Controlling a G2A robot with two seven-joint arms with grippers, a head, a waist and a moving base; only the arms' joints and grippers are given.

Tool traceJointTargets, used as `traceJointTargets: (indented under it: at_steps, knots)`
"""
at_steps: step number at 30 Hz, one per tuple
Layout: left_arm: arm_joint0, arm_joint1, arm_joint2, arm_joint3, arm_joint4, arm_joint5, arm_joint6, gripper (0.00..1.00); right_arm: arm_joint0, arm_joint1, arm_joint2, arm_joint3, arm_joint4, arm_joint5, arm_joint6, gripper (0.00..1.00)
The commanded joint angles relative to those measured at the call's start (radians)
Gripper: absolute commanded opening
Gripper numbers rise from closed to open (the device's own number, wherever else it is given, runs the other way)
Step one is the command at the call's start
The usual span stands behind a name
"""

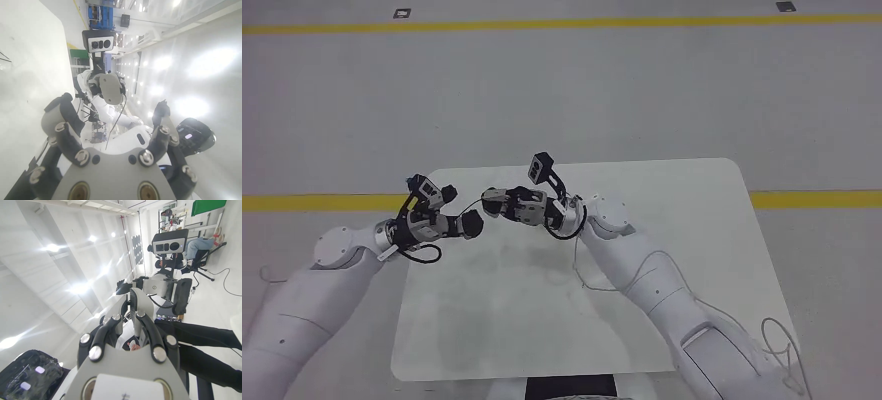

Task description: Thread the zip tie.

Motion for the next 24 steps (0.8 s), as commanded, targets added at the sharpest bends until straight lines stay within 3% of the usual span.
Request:
traceJointTargets:
  at_steps: [1,2,6,9,11,24]
  knots:
    - [0.003,-0.002,-0.003,-0.005,-0.002,0.003,-0.002,1.0,0.003,-0.002,-0.005,0.006,0.001,-0.001,-0.002,0.0]
    - [0.005,-0.004,-0.005,-0.007,-0.003,0.004,-0.003,1.0,0.005,-0.003,-0.009,0.01,-0.004,0.0,-0.003,0.0]
    - [0.01,-0.008,-0.013,-0.011,0.001,0.007,-0.005,0.76,0.017,-0.004,-0.021,0.023,-0.038,-0.006,-0.019,0.0]
    - [0.012,-0.011,-0.019,-0.011,0.008,0.01,-0.005,0.52,0.021,-0.002,-0.024,0.027,-0.058,-0.011,-0.025,0.0]
    - [0.014,-0.013,-0.024,-0.011,0.014,0.011,-0.005,0.45,0.022,0.0,-0.023,0.026,-0.074,-0.019,-0.03,0.0]
    - [0.04,-0.02,-0.057,-0.016,0.056,0.023,-0.007,0.34,0.005,0.024,0.001,-0.024,-0.165,-0.015,-0.073,0.0]
